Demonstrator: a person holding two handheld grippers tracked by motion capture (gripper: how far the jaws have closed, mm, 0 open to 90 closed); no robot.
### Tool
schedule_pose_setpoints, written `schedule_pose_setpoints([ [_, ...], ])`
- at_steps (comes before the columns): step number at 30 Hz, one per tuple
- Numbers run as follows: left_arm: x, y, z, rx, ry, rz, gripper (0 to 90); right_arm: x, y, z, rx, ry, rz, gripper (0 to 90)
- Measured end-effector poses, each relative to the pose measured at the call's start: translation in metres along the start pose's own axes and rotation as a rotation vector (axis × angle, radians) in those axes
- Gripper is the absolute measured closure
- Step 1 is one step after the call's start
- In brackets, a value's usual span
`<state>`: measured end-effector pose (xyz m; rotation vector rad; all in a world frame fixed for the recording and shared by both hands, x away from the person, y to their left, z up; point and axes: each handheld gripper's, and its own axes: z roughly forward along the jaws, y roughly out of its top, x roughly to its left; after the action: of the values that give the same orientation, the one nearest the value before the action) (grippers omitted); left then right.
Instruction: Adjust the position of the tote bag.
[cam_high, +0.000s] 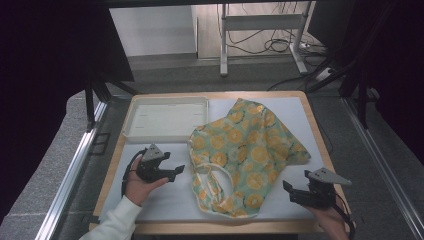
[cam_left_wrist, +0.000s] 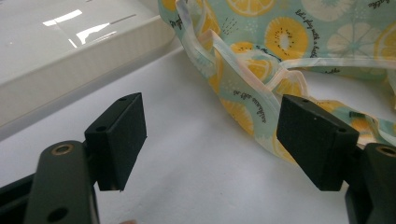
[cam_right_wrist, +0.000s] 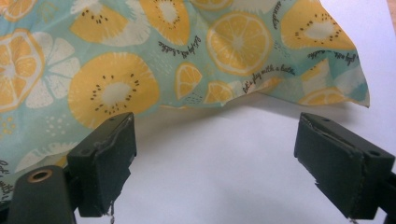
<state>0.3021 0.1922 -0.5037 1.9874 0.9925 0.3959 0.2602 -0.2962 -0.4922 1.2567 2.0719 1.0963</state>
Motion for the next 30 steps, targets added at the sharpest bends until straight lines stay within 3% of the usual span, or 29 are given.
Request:
schedule_pose_setpoints([
  [12, -0.001, 0.0, 0.001, 0.005, -0.003, -0.008, 24.5, 0.006, 0.002, -0.002, -0.012, 0.005, -0.029, 14.2],
  [18, -0.011, 0.001, 0.001, -0.005, 0.017, 0.043, 25.9, 0.007, 0.002, 0.001, -0.006, 0.035, -0.033, 14.2],
  [22, -0.02, 0.002, 0.008, 0.025, 0.031, 0.074, 23.8, 0.005, 0.005, -0.001, -0.04, 0.042, -0.036, 15.3],
  [30, -0.03, 0.014, 0.011, 0.039, 0.035, 0.067, 25.2, 0.007, 0.003, 0.001, -0.042, 0.06, -0.042, 15.4],
])
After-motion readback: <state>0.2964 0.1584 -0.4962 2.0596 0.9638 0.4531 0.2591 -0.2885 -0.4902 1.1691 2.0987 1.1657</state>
